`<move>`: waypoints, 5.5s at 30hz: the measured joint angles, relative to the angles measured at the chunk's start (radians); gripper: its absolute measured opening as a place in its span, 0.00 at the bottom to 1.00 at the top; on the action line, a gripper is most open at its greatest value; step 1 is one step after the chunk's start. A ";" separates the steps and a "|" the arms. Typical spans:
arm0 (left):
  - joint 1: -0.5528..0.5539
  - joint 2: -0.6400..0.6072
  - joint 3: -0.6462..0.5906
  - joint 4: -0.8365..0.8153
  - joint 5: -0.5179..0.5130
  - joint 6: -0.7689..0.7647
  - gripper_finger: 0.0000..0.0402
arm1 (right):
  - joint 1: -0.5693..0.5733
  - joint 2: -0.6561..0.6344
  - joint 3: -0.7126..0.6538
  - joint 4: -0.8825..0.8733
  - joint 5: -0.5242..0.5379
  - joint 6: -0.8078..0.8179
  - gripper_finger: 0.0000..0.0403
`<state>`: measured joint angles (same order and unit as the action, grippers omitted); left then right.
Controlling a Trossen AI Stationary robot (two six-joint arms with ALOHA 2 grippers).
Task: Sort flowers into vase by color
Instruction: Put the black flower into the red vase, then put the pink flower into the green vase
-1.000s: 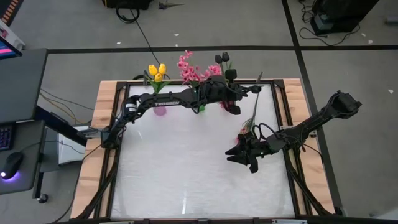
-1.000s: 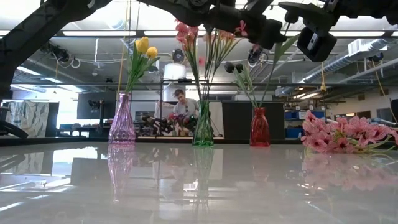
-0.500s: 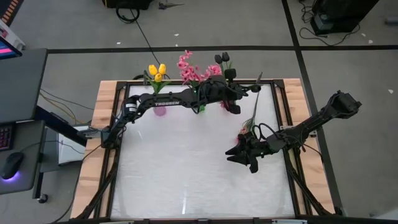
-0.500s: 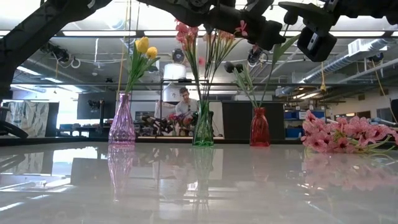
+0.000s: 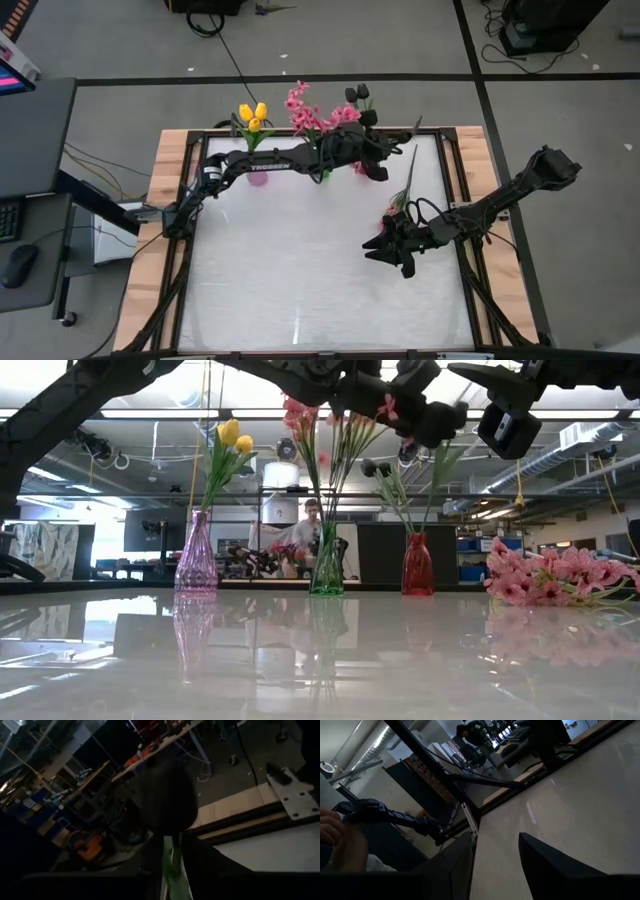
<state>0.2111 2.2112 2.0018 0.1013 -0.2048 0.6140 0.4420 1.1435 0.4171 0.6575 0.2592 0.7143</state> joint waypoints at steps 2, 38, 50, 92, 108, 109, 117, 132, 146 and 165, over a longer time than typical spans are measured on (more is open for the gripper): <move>0.000 0.004 0.000 -0.006 -0.023 0.000 0.20 | 0.000 0.000 0.000 0.000 0.000 0.000 0.43; -0.088 -0.041 0.000 -0.007 -0.199 0.077 0.37 | 0.000 0.000 0.000 0.000 0.000 0.000 0.43; -0.152 -0.133 0.000 -0.050 -0.199 0.039 0.37 | 0.000 0.000 0.000 0.000 0.000 0.000 0.43; -0.162 -0.607 -0.444 -0.147 0.104 -0.342 0.36 | 0.000 0.000 0.000 0.000 -0.002 0.000 0.43; -0.162 -0.969 -1.086 -0.048 0.103 -0.474 0.36 | 0.000 0.000 0.000 0.000 0.001 0.000 0.43; -0.162 -0.988 -1.125 -0.031 0.103 -0.482 0.36 | 0.000 0.000 0.000 0.001 0.001 0.000 0.43; -0.166 -1.114 -1.337 0.062 0.105 -0.520 0.36 | 0.000 0.000 0.000 0.004 0.001 0.000 0.43; -0.166 -1.303 -1.542 0.065 0.105 -0.522 0.36 | 0.000 0.000 0.000 0.001 0.001 0.000 0.43; -0.166 -1.389 -1.719 0.060 0.105 -0.527 0.36 | 0.000 0.000 0.000 0.000 0.000 0.000 0.43; -0.166 -1.387 -1.718 0.064 0.105 -0.522 0.36 | 0.000 0.000 0.000 0.000 0.000 0.000 0.43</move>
<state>0.0456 0.8238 0.2836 0.1654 -0.1001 0.0921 0.4423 1.1431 0.4171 0.6575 0.2596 0.7143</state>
